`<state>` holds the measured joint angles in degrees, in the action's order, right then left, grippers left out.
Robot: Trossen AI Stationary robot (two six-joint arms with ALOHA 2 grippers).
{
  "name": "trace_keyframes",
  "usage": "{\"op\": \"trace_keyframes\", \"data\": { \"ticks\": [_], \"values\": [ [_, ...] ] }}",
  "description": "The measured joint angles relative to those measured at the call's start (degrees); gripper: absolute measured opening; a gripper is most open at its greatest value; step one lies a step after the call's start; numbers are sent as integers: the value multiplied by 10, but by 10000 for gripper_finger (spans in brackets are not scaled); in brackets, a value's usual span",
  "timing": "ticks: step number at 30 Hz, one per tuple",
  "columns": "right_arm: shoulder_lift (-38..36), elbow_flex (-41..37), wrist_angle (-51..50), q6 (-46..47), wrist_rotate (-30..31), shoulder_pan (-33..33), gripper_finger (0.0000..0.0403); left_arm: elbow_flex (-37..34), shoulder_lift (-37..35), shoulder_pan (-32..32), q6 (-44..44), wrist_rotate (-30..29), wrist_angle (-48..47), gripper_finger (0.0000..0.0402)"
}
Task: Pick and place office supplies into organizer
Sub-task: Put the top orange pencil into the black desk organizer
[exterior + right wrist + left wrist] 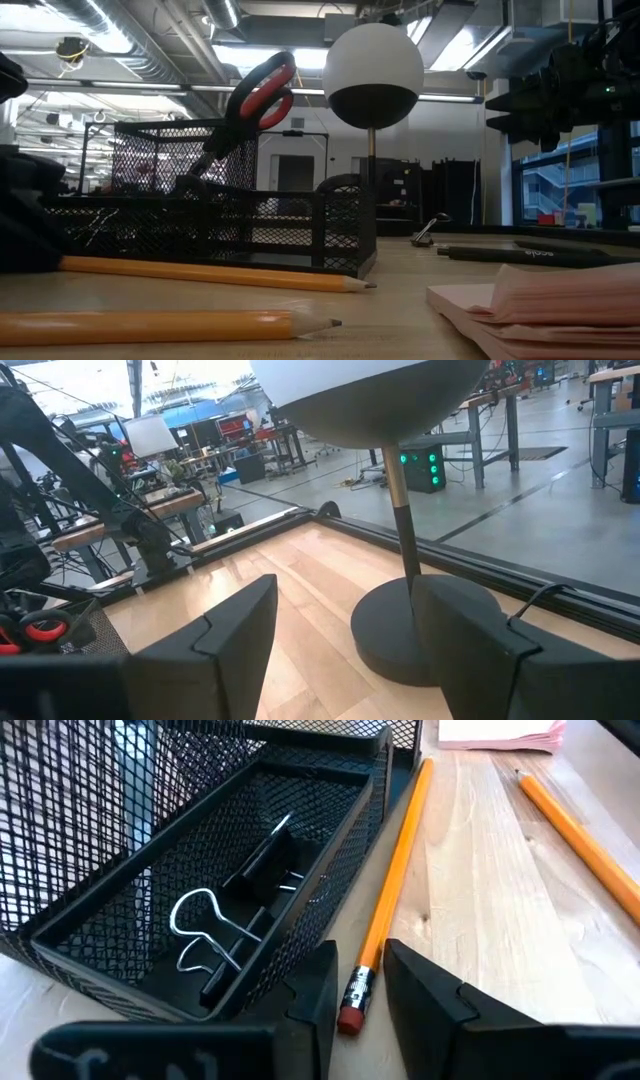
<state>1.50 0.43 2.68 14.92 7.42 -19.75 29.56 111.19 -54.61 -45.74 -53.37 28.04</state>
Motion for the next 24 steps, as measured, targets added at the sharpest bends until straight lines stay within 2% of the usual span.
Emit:
{"op": "trace_keyframes", "data": {
  "ticks": [4, 13, 21, 24],
  "values": [
    [0, 0, 0, 0, 0, 0, 236, 0, -1, 1, -25, 1, -1, 72],
    [0, 0, 0, 0, 0, 0, 236, -2, 0, 0, -20, 1, 14, 58],
    [0, 0, 0, 0, 0, 0, 236, -2, 1, 0, 12, 5, 38, 16],
    [0, 0, 0, 0, 0, 0, 236, -2, 2, 0, 14, 8, 50, 12]
  ]
}}
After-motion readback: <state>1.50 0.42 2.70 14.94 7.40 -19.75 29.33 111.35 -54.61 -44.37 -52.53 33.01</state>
